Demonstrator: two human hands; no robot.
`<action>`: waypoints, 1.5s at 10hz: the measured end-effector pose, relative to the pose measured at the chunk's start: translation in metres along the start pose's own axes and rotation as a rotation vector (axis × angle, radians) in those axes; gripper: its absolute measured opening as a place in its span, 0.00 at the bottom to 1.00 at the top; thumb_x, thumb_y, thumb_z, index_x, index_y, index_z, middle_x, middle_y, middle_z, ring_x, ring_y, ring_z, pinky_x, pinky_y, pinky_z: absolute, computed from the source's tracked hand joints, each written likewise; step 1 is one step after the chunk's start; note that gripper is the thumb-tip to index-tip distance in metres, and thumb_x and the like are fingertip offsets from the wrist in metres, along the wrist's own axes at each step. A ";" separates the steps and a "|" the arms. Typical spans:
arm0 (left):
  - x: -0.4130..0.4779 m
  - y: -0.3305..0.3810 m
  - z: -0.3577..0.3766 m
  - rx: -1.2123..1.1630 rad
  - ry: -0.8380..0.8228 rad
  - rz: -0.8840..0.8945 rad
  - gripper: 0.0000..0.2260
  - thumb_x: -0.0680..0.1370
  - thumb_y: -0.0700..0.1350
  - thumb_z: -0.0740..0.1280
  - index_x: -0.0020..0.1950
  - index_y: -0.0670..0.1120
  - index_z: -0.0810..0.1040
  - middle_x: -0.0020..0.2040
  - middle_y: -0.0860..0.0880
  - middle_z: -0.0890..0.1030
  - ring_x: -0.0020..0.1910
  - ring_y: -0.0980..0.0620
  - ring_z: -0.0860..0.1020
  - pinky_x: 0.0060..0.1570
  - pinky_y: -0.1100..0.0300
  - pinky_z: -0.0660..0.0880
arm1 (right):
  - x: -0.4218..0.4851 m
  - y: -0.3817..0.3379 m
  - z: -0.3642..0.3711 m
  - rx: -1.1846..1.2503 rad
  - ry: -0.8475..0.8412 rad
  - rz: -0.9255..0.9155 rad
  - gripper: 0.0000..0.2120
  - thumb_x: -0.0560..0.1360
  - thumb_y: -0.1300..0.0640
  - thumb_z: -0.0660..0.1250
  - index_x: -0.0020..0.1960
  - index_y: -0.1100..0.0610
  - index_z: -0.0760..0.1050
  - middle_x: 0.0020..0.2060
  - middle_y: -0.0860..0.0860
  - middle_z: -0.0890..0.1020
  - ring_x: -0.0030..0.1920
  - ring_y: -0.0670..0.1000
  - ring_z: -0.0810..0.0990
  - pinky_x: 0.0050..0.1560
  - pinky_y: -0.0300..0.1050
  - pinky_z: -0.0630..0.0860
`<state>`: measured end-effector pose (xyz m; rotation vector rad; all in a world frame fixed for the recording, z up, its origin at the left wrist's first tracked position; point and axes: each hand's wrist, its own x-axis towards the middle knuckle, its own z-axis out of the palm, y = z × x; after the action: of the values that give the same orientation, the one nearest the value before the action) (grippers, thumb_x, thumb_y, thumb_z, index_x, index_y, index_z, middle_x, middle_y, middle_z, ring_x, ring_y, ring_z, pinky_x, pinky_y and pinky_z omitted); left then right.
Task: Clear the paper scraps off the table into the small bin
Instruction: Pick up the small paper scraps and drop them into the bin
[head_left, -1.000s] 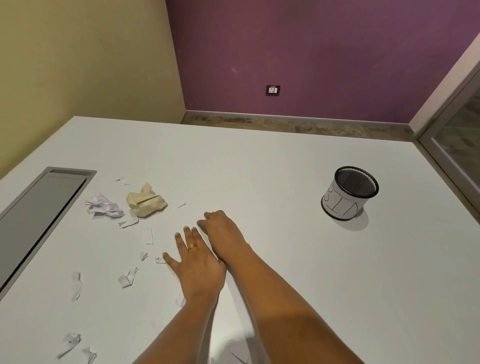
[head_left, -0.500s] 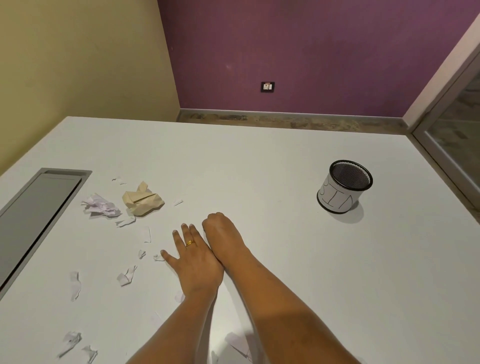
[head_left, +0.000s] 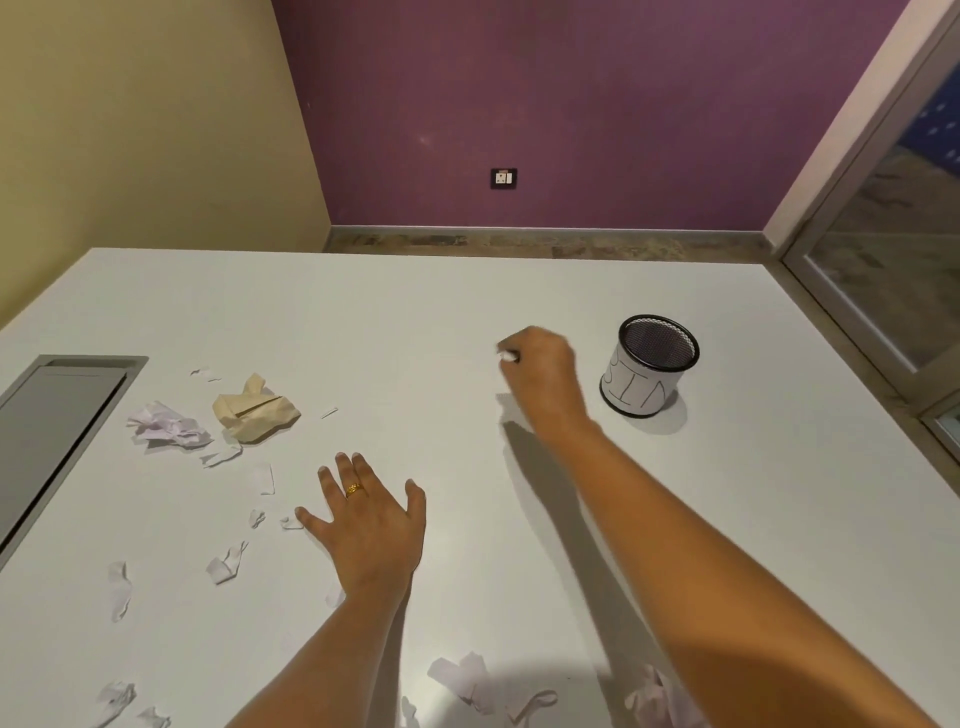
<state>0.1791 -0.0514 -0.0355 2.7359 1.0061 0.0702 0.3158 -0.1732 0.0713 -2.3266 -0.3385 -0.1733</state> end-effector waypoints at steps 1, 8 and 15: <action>0.000 0.000 0.000 0.011 -0.002 0.000 0.31 0.77 0.57 0.55 0.73 0.39 0.58 0.75 0.42 0.61 0.75 0.42 0.56 0.68 0.34 0.55 | 0.020 0.022 -0.040 0.021 0.219 0.170 0.14 0.71 0.70 0.62 0.53 0.64 0.81 0.54 0.59 0.84 0.55 0.55 0.80 0.57 0.35 0.68; 0.002 -0.002 0.004 0.027 -0.004 0.005 0.31 0.77 0.57 0.55 0.73 0.38 0.59 0.74 0.41 0.62 0.74 0.41 0.57 0.67 0.33 0.55 | 0.031 0.076 -0.077 -0.198 0.230 0.418 0.12 0.72 0.70 0.61 0.52 0.65 0.80 0.52 0.62 0.82 0.53 0.62 0.79 0.52 0.47 0.76; -0.034 -0.010 -0.014 0.152 -0.151 0.217 0.27 0.80 0.55 0.49 0.75 0.41 0.52 0.76 0.40 0.55 0.76 0.40 0.53 0.70 0.40 0.58 | -0.114 0.071 -0.074 0.011 0.093 0.304 0.13 0.71 0.72 0.59 0.43 0.63 0.81 0.45 0.58 0.82 0.38 0.50 0.78 0.38 0.33 0.72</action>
<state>0.1449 -0.0631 -0.0226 2.9262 0.6984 -0.1818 0.2257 -0.2956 0.0496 -2.3176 0.0617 -0.1279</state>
